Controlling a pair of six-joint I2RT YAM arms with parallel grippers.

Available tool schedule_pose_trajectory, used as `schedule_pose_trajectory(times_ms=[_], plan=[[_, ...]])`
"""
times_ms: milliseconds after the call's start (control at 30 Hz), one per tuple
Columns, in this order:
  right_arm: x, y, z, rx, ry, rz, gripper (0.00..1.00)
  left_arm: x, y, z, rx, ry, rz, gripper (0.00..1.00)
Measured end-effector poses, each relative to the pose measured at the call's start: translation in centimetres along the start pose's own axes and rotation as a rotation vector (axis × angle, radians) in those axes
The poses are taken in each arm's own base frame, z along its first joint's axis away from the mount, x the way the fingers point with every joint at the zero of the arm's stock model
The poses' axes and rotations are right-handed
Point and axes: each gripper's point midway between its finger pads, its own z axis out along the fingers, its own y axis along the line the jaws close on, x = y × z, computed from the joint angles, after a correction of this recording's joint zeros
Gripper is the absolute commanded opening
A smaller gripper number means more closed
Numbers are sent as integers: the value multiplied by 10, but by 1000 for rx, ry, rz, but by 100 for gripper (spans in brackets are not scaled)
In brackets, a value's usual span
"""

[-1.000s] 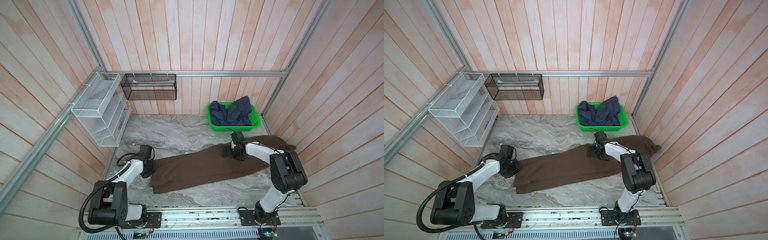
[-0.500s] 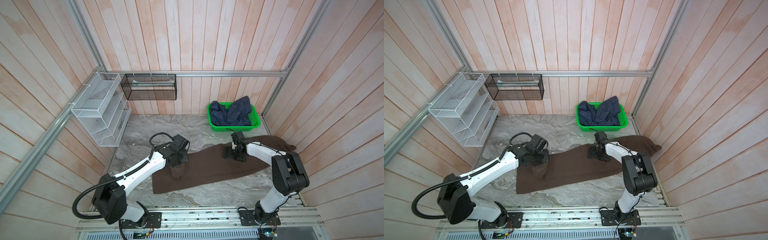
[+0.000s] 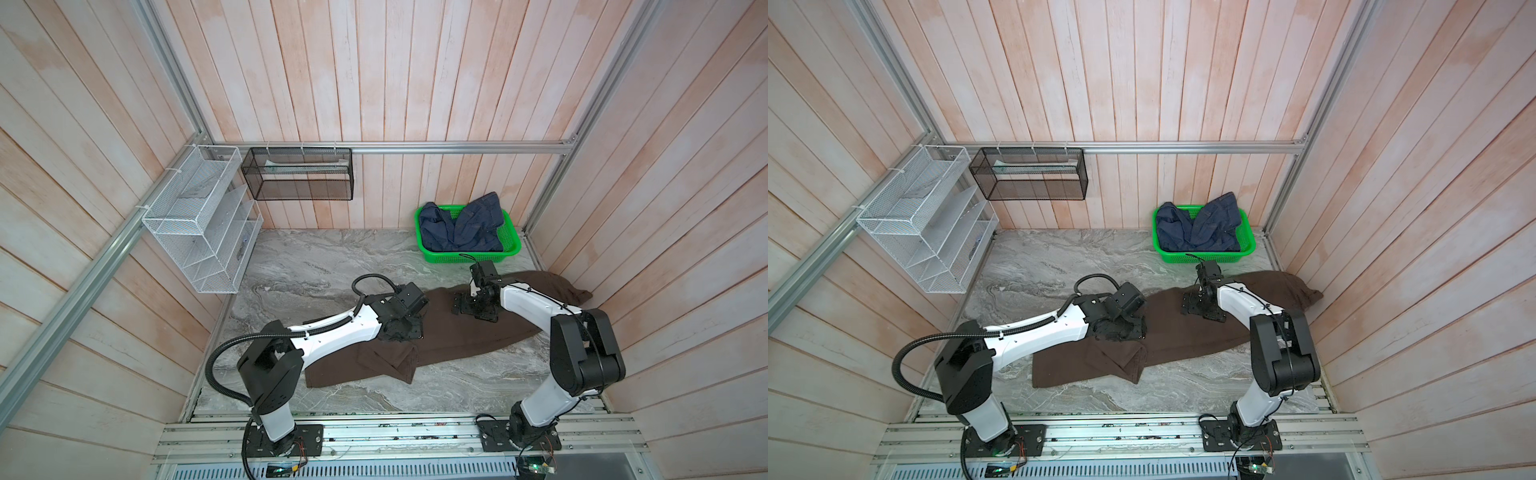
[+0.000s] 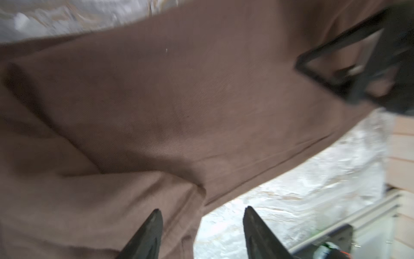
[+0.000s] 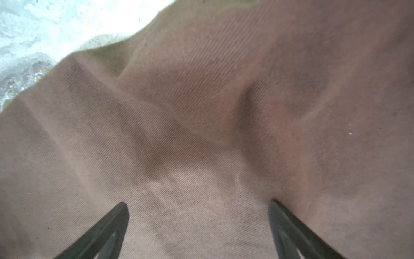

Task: Fold and stack the trousers
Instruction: 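Lift the hems and fold them toward the right gripper with the left gripper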

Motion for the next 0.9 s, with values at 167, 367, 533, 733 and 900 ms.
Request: schedule_pose_trajectory(times_ms=[167,367,533,733,900], plan=[[0,0,0,0,0,0,98,-11,3,-26,13,-68,-45,59],[0,0,0,-1,0,0,98,27,53,7,-75,-3,-150,58],[1,1,-1,-9,2,0,98,52,83,7,-45,-32,-283,44],[3,2,-1,-14,7,0,98,48,83,3,76,-124,-423,33],[3,2,-1,-18,7,-1,98,46,76,10,121,-139,-489,30]])
